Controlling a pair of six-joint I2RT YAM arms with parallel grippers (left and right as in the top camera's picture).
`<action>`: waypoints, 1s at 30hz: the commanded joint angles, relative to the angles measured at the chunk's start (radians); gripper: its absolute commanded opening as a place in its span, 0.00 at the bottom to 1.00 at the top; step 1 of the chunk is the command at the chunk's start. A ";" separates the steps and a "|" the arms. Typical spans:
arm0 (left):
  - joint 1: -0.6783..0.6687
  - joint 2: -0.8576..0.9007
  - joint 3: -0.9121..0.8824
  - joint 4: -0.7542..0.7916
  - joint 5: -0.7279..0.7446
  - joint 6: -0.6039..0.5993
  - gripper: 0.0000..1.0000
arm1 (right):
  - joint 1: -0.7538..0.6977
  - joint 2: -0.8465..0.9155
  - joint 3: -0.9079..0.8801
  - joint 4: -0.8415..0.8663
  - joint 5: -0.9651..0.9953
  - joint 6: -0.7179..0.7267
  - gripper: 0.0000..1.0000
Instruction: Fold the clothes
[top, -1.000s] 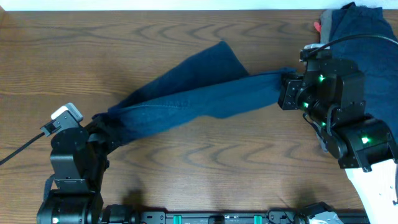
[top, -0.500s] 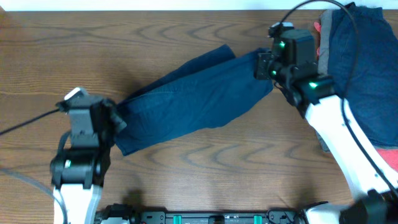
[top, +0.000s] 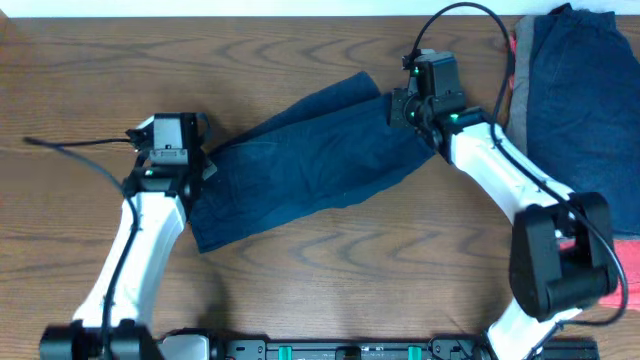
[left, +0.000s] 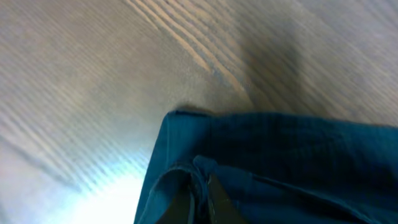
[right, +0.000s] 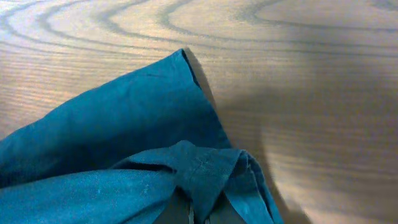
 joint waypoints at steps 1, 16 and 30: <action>0.013 0.062 0.000 0.024 -0.068 0.009 0.06 | -0.014 0.062 0.011 0.049 0.055 -0.003 0.01; 0.015 0.141 0.000 0.088 -0.068 0.010 0.98 | -0.001 0.195 0.011 0.228 0.011 -0.003 0.99; 0.101 0.010 0.013 -0.068 0.188 0.090 0.98 | -0.006 0.029 0.012 0.145 -0.177 -0.117 0.99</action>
